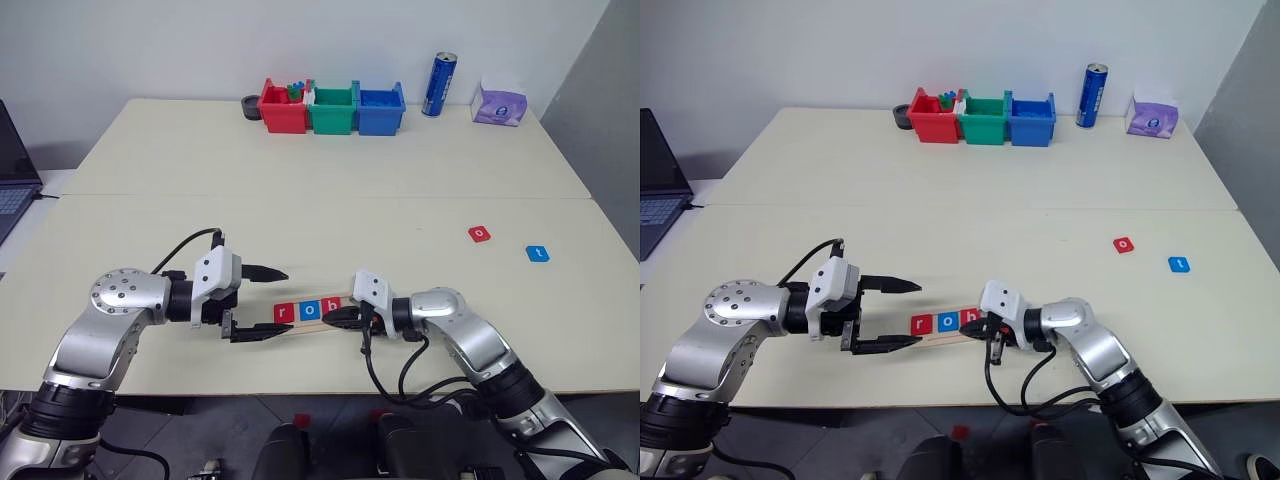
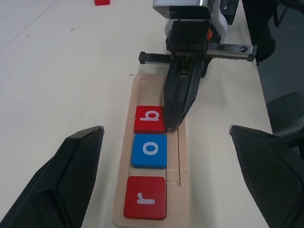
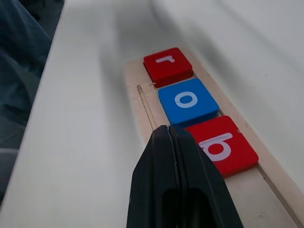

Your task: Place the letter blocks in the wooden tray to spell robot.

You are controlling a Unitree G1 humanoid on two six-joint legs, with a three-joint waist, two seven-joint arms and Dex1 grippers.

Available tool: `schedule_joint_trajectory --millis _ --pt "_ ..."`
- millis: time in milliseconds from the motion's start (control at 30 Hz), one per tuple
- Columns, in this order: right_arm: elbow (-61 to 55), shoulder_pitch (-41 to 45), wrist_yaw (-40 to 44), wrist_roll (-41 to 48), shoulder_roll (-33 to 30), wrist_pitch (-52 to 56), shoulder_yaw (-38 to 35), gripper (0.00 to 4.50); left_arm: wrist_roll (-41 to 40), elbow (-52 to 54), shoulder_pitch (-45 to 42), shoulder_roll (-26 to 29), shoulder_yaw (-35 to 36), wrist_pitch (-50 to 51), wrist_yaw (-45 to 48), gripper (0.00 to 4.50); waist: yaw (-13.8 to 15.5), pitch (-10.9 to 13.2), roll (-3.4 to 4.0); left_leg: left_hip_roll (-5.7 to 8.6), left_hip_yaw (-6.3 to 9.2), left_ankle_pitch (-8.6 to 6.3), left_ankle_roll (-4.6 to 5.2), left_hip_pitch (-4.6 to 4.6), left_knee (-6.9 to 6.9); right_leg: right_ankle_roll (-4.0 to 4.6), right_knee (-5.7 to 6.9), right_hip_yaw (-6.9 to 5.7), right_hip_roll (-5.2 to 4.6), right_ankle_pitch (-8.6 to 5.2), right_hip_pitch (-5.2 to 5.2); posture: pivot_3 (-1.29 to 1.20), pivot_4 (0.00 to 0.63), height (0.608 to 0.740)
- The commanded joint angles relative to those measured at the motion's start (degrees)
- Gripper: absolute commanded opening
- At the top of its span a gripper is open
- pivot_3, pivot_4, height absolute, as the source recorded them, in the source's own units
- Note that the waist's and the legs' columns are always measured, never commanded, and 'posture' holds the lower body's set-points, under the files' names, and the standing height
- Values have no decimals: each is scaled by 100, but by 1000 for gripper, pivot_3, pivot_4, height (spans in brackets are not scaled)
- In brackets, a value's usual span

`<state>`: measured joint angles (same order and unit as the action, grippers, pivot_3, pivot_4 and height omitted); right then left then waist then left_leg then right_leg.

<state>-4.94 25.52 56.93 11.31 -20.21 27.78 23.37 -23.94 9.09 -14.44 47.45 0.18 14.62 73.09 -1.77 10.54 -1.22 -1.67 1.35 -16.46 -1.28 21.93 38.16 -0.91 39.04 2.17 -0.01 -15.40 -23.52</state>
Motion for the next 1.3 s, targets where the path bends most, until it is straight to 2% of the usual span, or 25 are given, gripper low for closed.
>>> schedule_joint_trajectory --millis 33,133,233,300,367,600,700,833,1000,1300 --pt "-724 82 345 760 -290 639 -502 39 -19 81 -114 -11 16 -42 -18 4500 2 0 0 0 1 0 0 -1 0 0 0 0 -1 0 1 0 150 740" --pt "-1119 114 440 1281 -683 1229 -941 39 -35 94 -139 -22 20 -31 -15 4500 10 0 -1 0 2 0 0 0 1 0 -1 0 -4 0 3 0 150 740" --pt "-1217 120 136 1514 -881 1599 -1441 39 -72 125 -213 -85 6 16 -58 4500 10 0 -1 1 2 0 0 -1 1 0 -1 0 -4 0 3 0 150 740" --pt "-1142 121 -172 1503 -913 1624 -1745 383 -95 160 -290 -169 -18 59 -110 4500 10 -1 -1 3 2 0 0 -1 1 0 -1 1 -3 0 3 0 150 740" --pt "-1153 89 -416 1444 -946 1587 -1938 946 -108 184 -368 -267 -42 99 -161 4500 10 -1 -1 4 2 0 0 0 1 0 0 1 -2 0 3 0 150 740" --pt "-1565 -266 -1132 1505 -985 1710 -2358 3425 -71 174 -842 -804 -259 318 -614 4500 17 -1 -1 5 1 0 0 2 0 -1 -3 4 -2 0 3 0 150 740" --pt "-1421 -485 -2085 993 -866 1504 -2637 4470 362 -14 -1266 -1287 -648 161 -1029 4500 40 -2 -3 8 2 0 0 6 5 -2 -2 3 -3 1 4 0 150 740" --pt "-868 -596 -3019 312 -899 1056 -2929 4470 841 -353 -1846 -2018 -1103 89 -1589 4500 45 -2 -3 17 -6 0 -1 8 17 -11 -2 7 -10 6 8 0 150 740" --pt "162 -476 -3844 -170 -790 344 -3298 4470 1227 -761 -2207 -2656 -1438 71 -2027 4500 11 -2 -3 17 -11 0 0 5 15 -13 -3 18 -7 8 7 0 150 740" --pt "2016 253 -3855 -185 -385 -661 -3297 4470 1579 -1227 -2334 -3428 -1642 -90 -2616 4500 -6 -4 2 11 -21 1 0 -5 5 -11 2 30 1 8 5 0 150 740"
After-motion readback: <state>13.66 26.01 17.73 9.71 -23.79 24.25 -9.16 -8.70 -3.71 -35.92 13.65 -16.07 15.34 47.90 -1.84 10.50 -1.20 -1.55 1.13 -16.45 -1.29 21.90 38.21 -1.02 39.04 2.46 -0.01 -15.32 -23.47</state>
